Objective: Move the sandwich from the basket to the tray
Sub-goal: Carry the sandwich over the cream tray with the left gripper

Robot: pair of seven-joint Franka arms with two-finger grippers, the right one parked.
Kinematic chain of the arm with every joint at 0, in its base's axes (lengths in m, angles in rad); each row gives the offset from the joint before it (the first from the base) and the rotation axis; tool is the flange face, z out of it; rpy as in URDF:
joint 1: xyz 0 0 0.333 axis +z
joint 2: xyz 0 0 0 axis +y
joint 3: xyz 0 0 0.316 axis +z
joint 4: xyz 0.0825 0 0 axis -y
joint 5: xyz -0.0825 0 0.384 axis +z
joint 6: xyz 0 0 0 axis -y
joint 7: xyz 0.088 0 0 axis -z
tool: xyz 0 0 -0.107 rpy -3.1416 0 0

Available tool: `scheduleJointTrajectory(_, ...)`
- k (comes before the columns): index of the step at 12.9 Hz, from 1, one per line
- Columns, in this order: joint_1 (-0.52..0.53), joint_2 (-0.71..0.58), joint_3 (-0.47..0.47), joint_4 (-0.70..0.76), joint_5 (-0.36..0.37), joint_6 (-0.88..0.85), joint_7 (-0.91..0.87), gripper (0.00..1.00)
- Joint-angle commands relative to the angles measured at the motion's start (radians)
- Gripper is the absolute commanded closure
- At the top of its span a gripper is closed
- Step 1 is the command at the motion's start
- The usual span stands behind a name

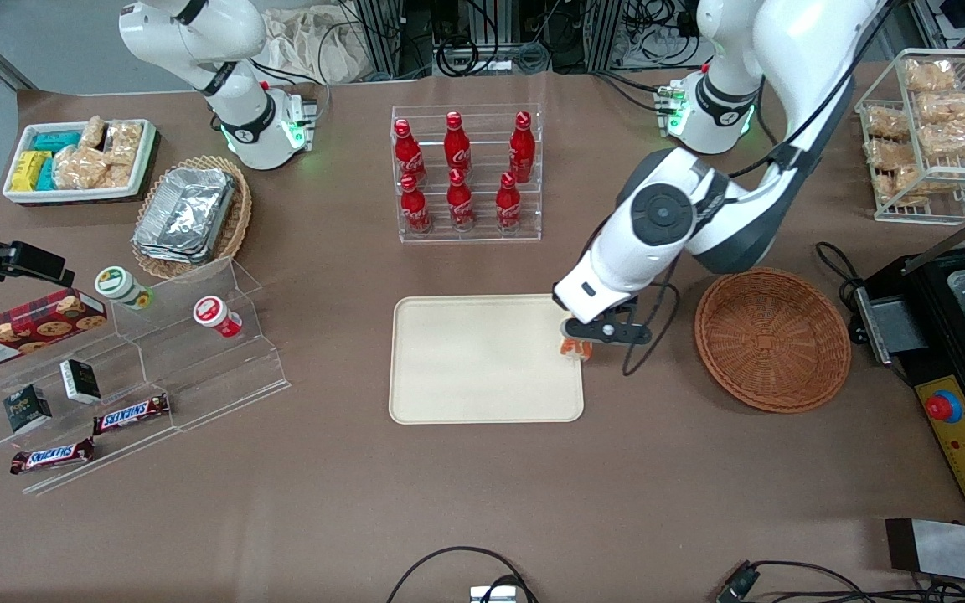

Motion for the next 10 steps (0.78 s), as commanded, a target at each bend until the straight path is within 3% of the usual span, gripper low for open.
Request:
scheduleJointTrajectory(1, -0.037, 0.081, -0.007, 0.048, 0.103, 0.023, -0.106, 0.87)
scheduleJointTrajectory(7, -0.096, 0.221, -0.007, 0.102, 0.269, 0.062, -0.239, 0.87)
scheduleJointTrajectory(10, -0.110, 0.252, -0.005, 0.108, 0.289, 0.073, -0.251, 0.87)
